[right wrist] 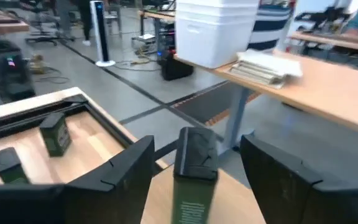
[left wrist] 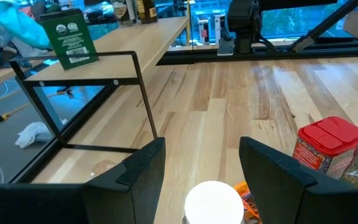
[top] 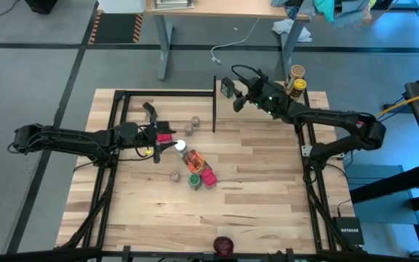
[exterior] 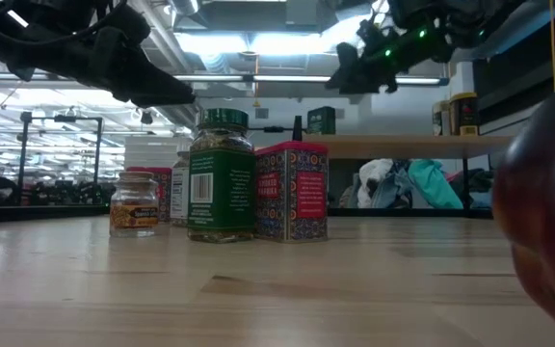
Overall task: Shelf spices
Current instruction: Put the bottom right green seasoning can on the shelf
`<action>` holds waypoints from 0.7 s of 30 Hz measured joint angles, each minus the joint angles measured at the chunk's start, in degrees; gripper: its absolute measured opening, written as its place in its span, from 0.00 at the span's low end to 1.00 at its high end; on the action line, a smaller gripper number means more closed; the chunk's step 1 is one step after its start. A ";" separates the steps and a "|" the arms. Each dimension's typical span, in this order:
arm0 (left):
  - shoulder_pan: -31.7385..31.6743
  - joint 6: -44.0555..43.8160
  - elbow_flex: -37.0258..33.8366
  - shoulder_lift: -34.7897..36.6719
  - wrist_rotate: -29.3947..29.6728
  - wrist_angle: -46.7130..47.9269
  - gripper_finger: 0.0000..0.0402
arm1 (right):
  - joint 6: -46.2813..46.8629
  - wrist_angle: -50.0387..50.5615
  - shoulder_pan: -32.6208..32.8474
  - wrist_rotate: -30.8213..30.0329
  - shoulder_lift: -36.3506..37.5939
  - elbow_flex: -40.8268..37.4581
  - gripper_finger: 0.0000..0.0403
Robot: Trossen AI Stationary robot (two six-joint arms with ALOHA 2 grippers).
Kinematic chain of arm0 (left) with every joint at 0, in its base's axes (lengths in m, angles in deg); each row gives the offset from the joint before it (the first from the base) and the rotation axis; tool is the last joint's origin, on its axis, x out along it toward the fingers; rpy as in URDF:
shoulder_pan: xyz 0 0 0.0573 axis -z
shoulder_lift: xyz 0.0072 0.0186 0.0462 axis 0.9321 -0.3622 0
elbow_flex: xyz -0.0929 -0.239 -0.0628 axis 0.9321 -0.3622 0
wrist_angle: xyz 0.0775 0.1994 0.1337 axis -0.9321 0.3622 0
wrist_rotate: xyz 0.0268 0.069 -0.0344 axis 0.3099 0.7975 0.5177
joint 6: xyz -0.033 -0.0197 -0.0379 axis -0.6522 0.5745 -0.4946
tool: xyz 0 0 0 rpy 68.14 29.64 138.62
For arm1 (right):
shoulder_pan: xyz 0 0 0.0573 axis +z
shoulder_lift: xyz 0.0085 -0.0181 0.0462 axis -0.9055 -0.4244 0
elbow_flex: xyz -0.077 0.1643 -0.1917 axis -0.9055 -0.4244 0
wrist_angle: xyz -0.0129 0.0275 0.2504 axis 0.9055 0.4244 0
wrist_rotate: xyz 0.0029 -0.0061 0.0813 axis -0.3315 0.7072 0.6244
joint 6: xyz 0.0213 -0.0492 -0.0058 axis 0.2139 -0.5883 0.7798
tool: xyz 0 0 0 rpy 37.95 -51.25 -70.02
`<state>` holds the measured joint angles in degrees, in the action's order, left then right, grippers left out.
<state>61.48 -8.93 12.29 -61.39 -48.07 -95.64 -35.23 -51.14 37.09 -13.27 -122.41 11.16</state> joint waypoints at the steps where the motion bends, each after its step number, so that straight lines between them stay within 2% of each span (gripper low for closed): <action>1: 0.00 -0.01 0.00 0.01 0.00 0.02 0.50 | -0.63 1.70 0.42 -2.11 0.78 0.00 0.60; 5: 0.00 0.16 0.00 0.02 0.00 -0.59 0.50 | -0.94 7.06 1.16 -8.30 0.07 0.00 0.58; 12: 0.00 0.60 0.00 0.00 0.00 -1.86 0.50 | -1.88 5.06 0.57 -16.09 -6.00 -0.02 0.55; 15: 0.00 1.02 0.00 0.00 0.00 -1.88 0.50 | -2.03 3.17 -0.63 -15.45 -7.67 -0.02 0.55; 21: 0.00 1.08 0.00 0.00 0.00 -1.79 0.50 | -1.46 -1.57 -1.48 -10.42 -10.26 -0.02 0.55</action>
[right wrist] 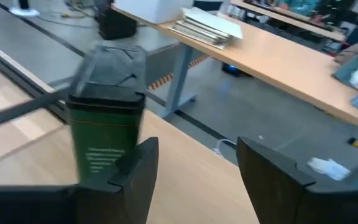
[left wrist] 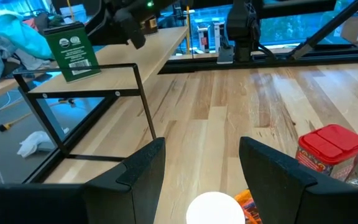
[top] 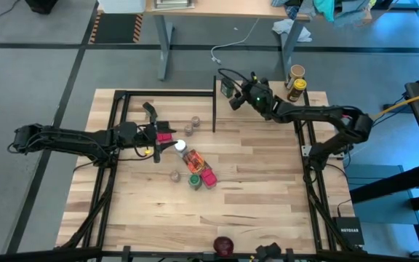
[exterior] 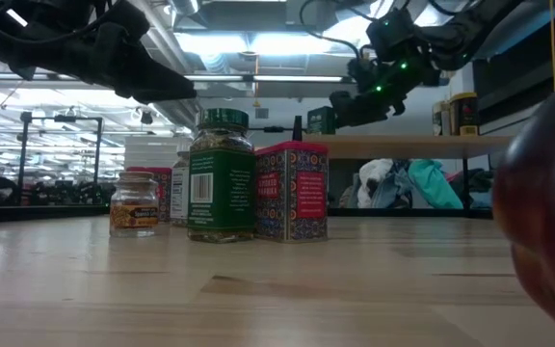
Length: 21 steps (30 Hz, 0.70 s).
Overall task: Shelf spices
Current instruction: Put the bottom right green seasoning can on the shelf
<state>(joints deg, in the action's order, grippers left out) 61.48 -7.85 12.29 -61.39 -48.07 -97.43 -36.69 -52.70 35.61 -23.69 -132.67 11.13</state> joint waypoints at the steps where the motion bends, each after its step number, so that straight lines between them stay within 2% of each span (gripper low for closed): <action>1: 0.00 0.00 0.00 0.01 0.00 -0.01 0.50 | 0.26 -1.26 0.04 1.26 -0.43 0.00 0.55; 4: 0.00 -0.02 0.00 0.00 0.00 -0.02 0.50 | 2.81 -3.76 0.04 4.06 -1.45 0.00 0.55; 21: 0.00 -0.04 0.00 0.00 0.00 0.02 0.50 | 5.34 -9.57 0.00 7.13 -6.05 0.00 0.55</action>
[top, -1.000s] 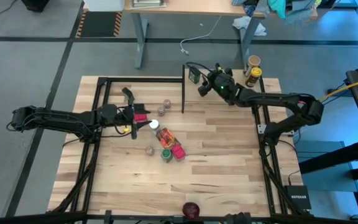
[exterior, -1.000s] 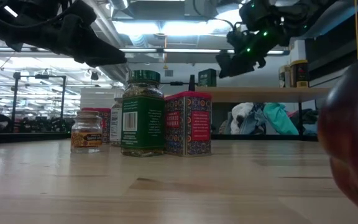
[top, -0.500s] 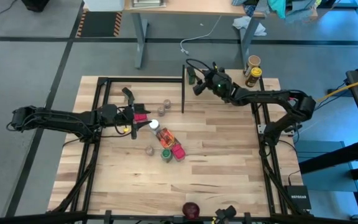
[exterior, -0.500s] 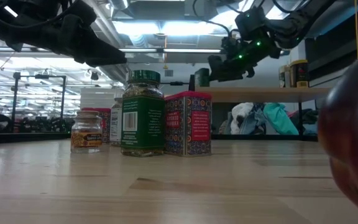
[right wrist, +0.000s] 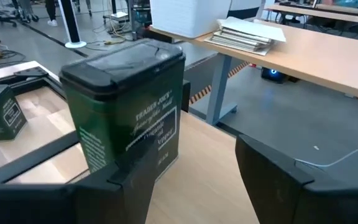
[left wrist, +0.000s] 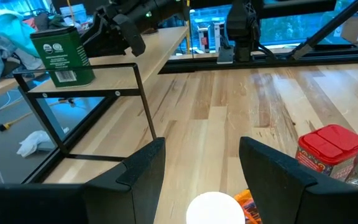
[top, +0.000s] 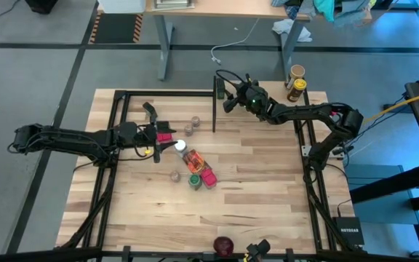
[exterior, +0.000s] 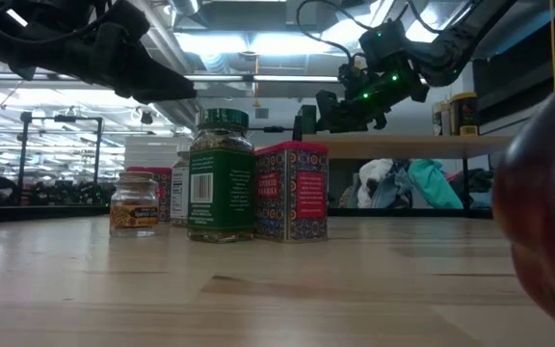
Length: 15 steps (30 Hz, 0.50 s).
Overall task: Shelf spices
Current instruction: Put the bottom right green seasoning can on the shelf
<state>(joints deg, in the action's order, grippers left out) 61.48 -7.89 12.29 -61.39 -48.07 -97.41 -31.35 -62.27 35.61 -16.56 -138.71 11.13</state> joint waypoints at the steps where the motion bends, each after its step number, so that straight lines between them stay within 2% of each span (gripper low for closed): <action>1: 0.00 0.01 0.00 0.00 0.00 0.05 0.50 | -0.02 0.89 0.02 -0.02 0.26 0.00 0.55; 7: 0.00 -0.38 0.00 0.00 0.00 0.84 0.50 | -1.56 5.41 1.44 2.46 2.21 0.00 0.55; 15: 0.00 -0.68 0.00 0.00 0.00 0.85 0.50 | -4.46 4.48 4.34 7.15 2.01 -0.04 0.55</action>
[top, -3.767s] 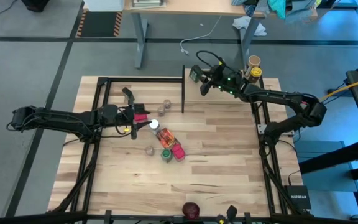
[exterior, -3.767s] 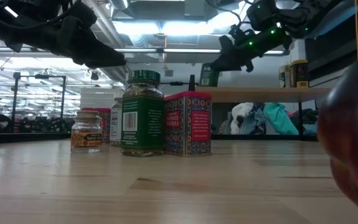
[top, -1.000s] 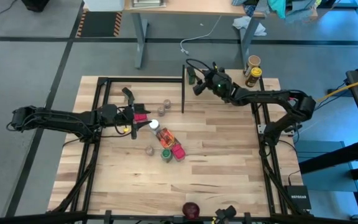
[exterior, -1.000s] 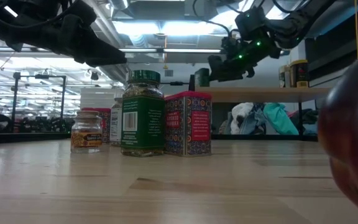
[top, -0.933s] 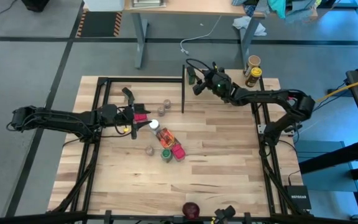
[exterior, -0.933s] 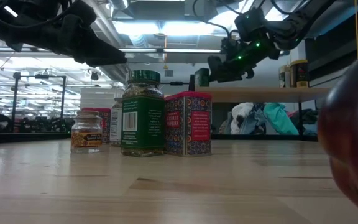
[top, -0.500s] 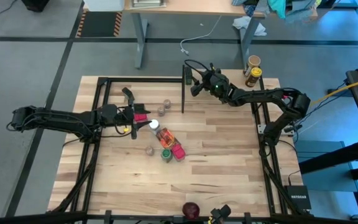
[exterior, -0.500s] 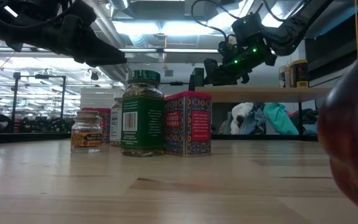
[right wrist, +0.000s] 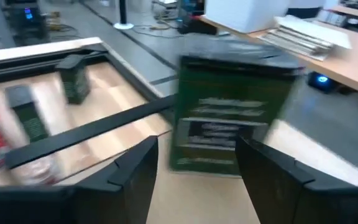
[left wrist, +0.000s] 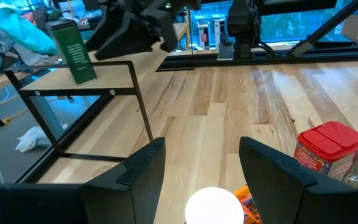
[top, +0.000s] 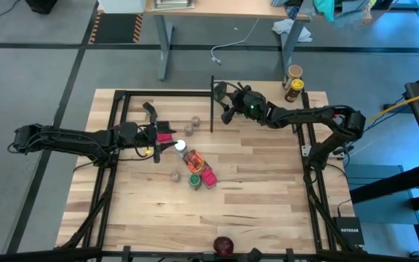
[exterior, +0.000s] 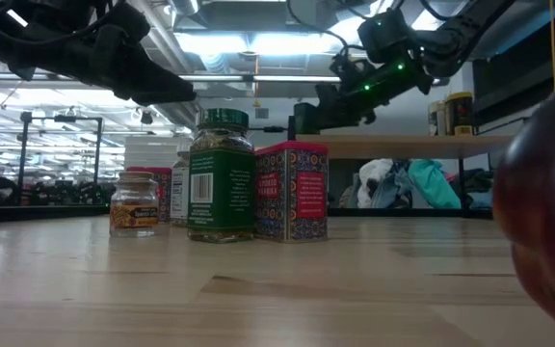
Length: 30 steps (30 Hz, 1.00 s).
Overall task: Shelf spices
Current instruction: Put the bottom right green seasoning can on the shelf
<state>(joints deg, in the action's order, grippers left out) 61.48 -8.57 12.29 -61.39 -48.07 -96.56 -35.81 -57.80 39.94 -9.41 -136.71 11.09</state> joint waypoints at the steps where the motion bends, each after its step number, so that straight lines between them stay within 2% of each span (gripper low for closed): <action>1: 0.00 0.04 0.00 0.00 0.00 -0.02 0.50 | 0.00 0.09 -0.03 -0.37 -0.03 0.00 0.55; 12: 0.00 -0.15 0.00 0.02 0.00 0.00 0.50 | -1.14 -1.33 -1.88 -8.25 -0.03 0.00 0.55; 20: 0.00 0.09 0.00 0.02 0.00 -0.72 0.50 | -1.31 -6.54 -4.95 -3.48 -1.20 0.02 0.55; 30: 0.00 0.28 0.00 0.01 0.00 -0.75 0.50 | -1.42 -11.53 -6.37 -1.23 -3.73 0.02 0.55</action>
<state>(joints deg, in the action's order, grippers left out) 61.48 -8.28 12.29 -61.38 -48.07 -97.31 -37.23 -69.33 33.58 -10.64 -140.44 11.11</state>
